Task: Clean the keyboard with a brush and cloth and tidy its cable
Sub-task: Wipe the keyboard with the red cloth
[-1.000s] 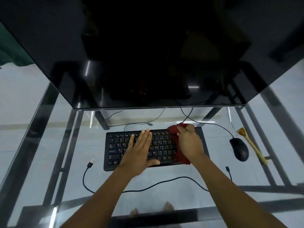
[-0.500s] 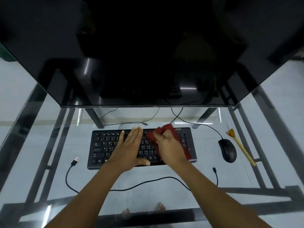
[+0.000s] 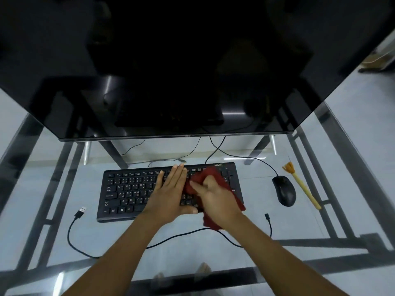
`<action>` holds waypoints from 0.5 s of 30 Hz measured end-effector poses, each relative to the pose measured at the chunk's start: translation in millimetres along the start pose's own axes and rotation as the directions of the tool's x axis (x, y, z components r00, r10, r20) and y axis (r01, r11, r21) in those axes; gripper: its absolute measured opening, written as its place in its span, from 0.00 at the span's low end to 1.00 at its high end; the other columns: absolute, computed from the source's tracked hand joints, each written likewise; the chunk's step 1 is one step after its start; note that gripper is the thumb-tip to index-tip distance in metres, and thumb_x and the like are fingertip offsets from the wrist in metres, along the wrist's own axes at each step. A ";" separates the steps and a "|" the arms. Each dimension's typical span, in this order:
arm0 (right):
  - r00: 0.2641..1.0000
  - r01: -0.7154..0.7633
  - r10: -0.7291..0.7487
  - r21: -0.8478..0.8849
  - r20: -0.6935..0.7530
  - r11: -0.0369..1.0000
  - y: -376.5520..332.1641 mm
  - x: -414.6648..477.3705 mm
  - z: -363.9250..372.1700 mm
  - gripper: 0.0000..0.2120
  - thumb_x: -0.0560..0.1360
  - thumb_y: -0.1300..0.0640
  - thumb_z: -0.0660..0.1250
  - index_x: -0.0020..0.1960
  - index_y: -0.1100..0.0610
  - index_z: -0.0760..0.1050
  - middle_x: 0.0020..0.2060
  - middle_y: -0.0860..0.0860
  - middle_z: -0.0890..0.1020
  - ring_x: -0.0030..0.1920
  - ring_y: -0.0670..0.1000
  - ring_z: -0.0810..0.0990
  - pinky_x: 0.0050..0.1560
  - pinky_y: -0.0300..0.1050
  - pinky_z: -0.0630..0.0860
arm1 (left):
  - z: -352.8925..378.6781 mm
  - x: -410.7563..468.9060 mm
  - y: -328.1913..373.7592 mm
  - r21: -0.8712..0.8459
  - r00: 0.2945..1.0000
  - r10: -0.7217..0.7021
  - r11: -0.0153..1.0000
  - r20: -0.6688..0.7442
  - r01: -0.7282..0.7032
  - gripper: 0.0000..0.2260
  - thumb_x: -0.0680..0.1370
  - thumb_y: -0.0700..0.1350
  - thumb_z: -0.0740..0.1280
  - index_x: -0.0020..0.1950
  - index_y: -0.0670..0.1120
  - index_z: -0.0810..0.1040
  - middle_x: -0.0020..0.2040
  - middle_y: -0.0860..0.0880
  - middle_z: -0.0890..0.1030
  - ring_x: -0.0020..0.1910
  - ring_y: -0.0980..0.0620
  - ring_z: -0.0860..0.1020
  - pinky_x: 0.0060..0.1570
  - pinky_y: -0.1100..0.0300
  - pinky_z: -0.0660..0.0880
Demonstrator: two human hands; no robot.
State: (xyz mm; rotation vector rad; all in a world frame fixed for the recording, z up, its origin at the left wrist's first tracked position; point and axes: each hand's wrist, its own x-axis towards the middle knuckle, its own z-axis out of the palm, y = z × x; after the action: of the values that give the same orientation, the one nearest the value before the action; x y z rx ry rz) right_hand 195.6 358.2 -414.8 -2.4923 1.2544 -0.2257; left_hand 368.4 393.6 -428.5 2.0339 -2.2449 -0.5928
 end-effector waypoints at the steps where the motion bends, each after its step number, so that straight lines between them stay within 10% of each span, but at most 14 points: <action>1: 0.996 -0.073 0.073 -0.008 -0.042 0.997 14.9 3.0 -5.7 0.18 0.80 0.50 0.59 0.69 0.46 0.69 0.54 0.53 0.72 0.47 0.57 0.79 0.45 0.48 0.76 | 0.0 -0.9 -1.1 0.006 1.000 0.001 1.000 0.002 -0.001 0.55 0.65 0.75 0.58 0.78 0.45 0.37 0.77 0.50 0.33 0.75 0.53 0.32 0.74 0.46 0.34; 6: 0.859 -0.476 0.494 0.144 -0.136 0.867 62.2 14.2 -22.3 0.15 0.78 0.48 0.58 0.64 0.44 0.73 0.58 0.51 0.75 0.51 0.57 0.80 0.51 0.51 0.78 | 1.5 -2.4 -1.4 0.018 1.000 -0.009 1.000 -0.010 0.009 0.55 0.65 0.75 0.58 0.78 0.46 0.38 0.77 0.51 0.34 0.75 0.53 0.32 0.73 0.47 0.33; 12: 1.000 -0.013 0.014 0.023 -0.025 1.000 22.2 -5.8 -3.5 0.22 0.79 0.57 0.58 0.71 0.45 0.66 0.58 0.46 0.70 0.49 0.52 0.76 0.46 0.42 0.75 | 2.3 -1.4 -2.8 0.025 1.000 -0.001 1.000 -0.007 0.001 0.55 0.66 0.76 0.58 0.78 0.46 0.37 0.77 0.52 0.34 0.75 0.54 0.32 0.74 0.46 0.34; 15: 0.977 -0.181 0.164 -0.121 -0.137 0.976 51.9 -7.2 -15.3 0.11 0.79 0.45 0.58 0.59 0.46 0.72 0.48 0.43 0.78 0.48 0.52 0.81 0.46 0.44 0.77 | 2.3 -1.1 -3.2 0.036 1.000 -0.002 0.999 -0.013 0.003 0.55 0.65 0.76 0.57 0.78 0.46 0.38 0.77 0.52 0.33 0.75 0.54 0.32 0.72 0.48 0.31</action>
State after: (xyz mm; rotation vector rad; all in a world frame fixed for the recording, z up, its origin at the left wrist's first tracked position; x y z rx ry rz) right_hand 148.0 331.9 -419.7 -2.4932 1.5772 -0.2686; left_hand 370.9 395.1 -431.4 2.0509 -2.2622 -0.5421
